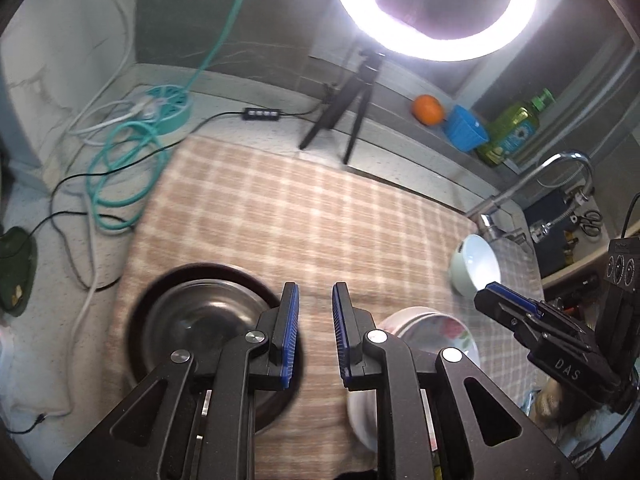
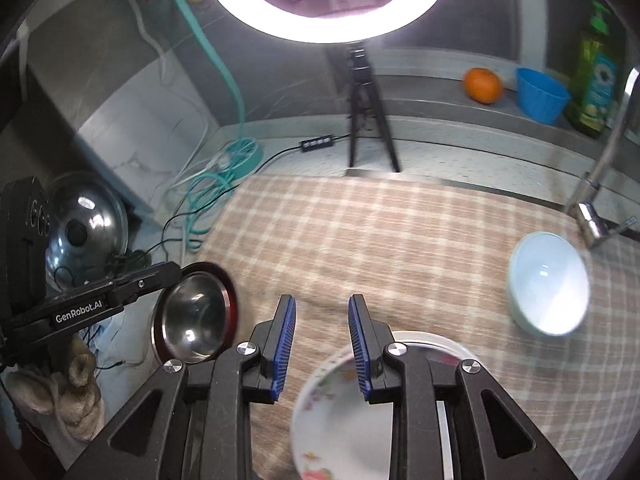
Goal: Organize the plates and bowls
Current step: 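Open both grippers and release the red steel bowl, then move both grippers to the white bowl by the faucet and close on its rim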
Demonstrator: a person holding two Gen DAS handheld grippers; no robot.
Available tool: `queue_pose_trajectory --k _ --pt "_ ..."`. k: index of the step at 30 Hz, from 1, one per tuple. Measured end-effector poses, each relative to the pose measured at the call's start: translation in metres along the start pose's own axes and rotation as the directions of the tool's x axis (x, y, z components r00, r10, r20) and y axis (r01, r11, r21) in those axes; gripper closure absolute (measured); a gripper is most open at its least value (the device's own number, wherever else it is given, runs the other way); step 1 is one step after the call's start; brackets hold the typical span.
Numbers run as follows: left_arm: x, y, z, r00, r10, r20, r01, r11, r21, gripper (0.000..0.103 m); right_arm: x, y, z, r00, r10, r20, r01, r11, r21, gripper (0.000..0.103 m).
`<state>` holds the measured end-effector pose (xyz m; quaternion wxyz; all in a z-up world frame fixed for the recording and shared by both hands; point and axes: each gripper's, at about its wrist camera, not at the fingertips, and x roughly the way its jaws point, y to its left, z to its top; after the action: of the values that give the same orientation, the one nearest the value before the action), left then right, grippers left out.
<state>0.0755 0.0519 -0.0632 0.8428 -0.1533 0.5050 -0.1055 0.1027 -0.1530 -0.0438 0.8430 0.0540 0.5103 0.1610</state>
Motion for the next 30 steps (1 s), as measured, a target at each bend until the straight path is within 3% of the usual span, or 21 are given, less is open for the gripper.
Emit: queue_pose_trajectory --k 16,30 --pt "0.070 -0.112 0.009 0.988 -0.123 -0.095 0.133 0.985 0.106 0.088 -0.036 -0.162 -0.003 0.988 -0.149 0.033 0.136 0.957 0.256 0.078" --pt "0.130 -0.164 0.020 0.974 -0.129 -0.186 0.156 0.978 0.140 0.088 -0.014 -0.222 0.000 0.993 -0.121 -0.003 0.115 0.937 0.330 0.078"
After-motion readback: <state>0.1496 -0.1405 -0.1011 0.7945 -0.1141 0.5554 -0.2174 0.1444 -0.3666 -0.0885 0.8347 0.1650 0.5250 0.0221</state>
